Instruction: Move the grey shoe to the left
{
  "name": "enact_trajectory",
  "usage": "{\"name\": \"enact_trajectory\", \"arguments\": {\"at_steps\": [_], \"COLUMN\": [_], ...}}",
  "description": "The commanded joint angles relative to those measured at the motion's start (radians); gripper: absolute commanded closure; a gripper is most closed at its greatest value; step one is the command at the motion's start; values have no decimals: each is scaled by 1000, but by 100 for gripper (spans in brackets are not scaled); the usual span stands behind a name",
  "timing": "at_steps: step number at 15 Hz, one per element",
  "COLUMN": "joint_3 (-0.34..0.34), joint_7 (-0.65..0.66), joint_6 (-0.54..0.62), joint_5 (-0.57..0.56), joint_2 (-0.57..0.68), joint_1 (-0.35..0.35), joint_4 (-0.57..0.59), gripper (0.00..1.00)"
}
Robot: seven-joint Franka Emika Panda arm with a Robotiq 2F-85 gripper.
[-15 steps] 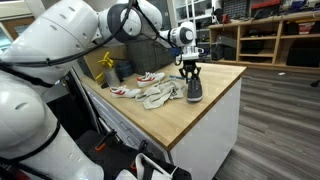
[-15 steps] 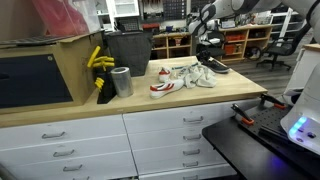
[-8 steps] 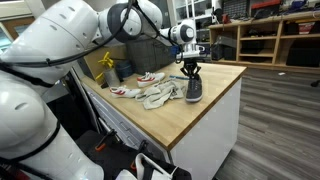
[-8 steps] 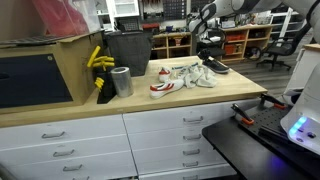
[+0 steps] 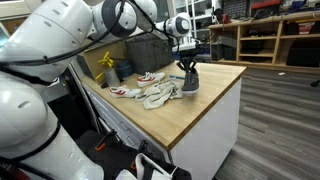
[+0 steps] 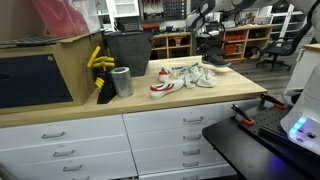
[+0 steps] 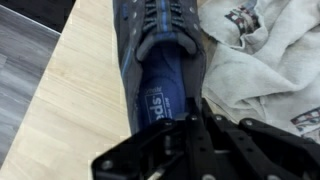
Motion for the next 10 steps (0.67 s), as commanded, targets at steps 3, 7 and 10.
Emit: {"name": "enact_trajectory", "arguments": {"at_steps": [3,7,10], "joint_3": [44,89,117], "joint_7": [-5,8,26], "joint_6": [-145,-192,-204], "joint_5": [6,36,64], "joint_2": [-117,-143,-151], "joint_1": [35,62,89], "joint_4": [-24,-33,-43], "gripper": [99,99,99]}}
